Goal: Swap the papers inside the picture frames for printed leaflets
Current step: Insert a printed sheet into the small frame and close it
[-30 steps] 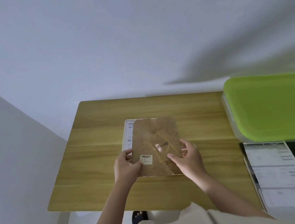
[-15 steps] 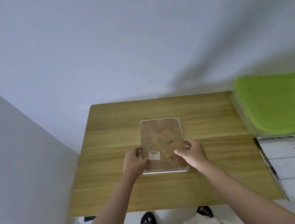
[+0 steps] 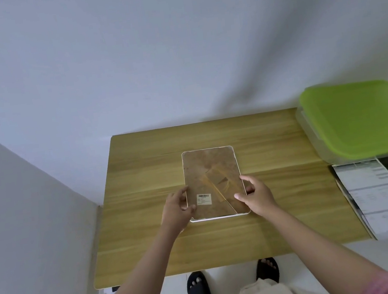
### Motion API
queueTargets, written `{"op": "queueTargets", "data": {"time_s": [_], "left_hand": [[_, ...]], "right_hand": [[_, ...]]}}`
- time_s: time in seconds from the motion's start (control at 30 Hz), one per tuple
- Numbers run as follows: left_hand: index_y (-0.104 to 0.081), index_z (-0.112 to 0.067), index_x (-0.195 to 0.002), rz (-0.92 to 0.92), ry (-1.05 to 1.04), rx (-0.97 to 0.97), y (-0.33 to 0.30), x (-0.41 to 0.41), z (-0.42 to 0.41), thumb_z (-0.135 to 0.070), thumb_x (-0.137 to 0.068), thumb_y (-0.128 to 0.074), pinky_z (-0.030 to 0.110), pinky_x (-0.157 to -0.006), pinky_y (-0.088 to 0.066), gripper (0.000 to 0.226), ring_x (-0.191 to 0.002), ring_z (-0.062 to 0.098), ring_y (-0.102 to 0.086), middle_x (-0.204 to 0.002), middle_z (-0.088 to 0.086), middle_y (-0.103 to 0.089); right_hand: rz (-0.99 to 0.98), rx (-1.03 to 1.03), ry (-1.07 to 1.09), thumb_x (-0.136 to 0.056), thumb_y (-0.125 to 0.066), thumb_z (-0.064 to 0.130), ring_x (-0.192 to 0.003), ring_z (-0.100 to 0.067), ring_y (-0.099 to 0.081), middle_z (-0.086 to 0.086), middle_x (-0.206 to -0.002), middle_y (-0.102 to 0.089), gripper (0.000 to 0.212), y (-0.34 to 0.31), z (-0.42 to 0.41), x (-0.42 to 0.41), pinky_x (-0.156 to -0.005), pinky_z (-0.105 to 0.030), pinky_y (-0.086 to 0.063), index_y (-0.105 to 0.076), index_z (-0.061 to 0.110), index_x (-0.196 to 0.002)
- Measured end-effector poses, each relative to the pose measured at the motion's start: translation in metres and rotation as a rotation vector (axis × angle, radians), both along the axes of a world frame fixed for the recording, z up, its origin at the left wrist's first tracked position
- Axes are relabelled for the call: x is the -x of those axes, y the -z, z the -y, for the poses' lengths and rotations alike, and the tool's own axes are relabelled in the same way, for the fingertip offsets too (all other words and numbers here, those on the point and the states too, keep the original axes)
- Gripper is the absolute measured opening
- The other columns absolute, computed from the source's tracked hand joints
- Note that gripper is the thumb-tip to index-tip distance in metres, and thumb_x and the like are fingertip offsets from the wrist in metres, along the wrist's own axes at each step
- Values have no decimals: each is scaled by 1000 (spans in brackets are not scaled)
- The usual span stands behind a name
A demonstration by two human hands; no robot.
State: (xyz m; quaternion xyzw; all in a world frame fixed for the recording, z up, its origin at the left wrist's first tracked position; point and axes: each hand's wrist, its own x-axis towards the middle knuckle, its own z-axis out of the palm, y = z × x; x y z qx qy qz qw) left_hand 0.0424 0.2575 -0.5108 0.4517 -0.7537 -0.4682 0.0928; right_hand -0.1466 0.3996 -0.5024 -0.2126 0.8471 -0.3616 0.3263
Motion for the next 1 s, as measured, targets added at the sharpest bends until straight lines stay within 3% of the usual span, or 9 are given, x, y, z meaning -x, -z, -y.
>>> {"op": "queueTargets", "data": {"time_s": [0.1,0.2,0.4,0.53,0.63,0.7,0.83,0.93,1.0], "left_hand": [[-49,-21,-133,17,62,-9,0,0,4,-10,-81,-69,12,-74,-42,58,-85,11,-53,-113,1,-46],[-45,-21,-136,36,104,-38,0,2,7,-10,-82,-69,19,-78,-45,61,-80,11,-53,-114,0,-43],[-45,-14,-137,68,135,-53,3,6,12,-4,-79,-69,18,-85,-47,63,-96,17,-54,-110,0,-41],[-46,-19,-135,102,92,-60,1,10,7,-5,-78,-69,27,-89,-49,63,-93,21,-56,-114,0,-42],[-51,-26,-128,45,12,-197,0,10,6,3,-75,-68,38,-90,-53,63,-89,23,-61,-113,3,-51],[-52,-26,-125,-33,-32,-322,-6,7,5,10,-75,-64,38,-82,-56,62,-76,17,-60,-102,4,-58],[-54,-30,-117,-165,-58,-450,-21,0,1,12,-79,-60,35,-72,-54,57,-78,22,-61,-103,9,-57],[-56,-28,-118,-270,-60,-527,-36,-4,-2,15,-80,-58,44,-80,-57,57,-79,26,-64,-104,7,-52],[-57,-27,-120,-338,-46,-514,-50,-4,-2,14,-80,-58,41,-75,-58,58,-76,22,-66,-106,6,-52]], "right_hand": [[-17,4,-26,-73,-77,23,-80,-18,-57,-2,-88,-56,54,1,-4,3,-78,-31,-51,-55,35,-121],[-39,-2,-64,-75,-76,24,-77,-15,-53,-2,-88,-54,56,3,-5,6,-77,-28,-48,-53,34,-125],[-63,-76,-190,-80,-71,27,-87,-17,-52,-5,-105,-49,70,7,0,13,-98,-38,-45,-39,37,-140],[-22,-135,-182,-82,-68,29,-122,-23,-46,-11,-135,-40,74,0,5,9,-109,-35,-34,-30,34,-145],[47,-124,-110,-82,-67,38,-134,-23,-34,-11,-139,-33,76,-5,6,0,-109,-33,-29,-27,34,-146],[64,-94,-63,-80,-67,42,-131,-23,-38,-8,-138,-35,73,-6,4,-4,-110,-37,-33,-31,36,-143],[127,34,49,-69,-71,46,-110,-17,-55,-1,-131,-47,61,-12,-3,-4,-96,-38,-49,-45,48,-125],[115,124,62,-79,-72,29,-98,-9,-57,2,-122,-53,54,-22,-6,-4,-76,-22,-51,-47,38,-127],[75,146,70,-81,-70,25,-97,-5,-53,1,-120,-50,53,-30,-5,-4,-78,-19,-47,-47,35,-128]]}}
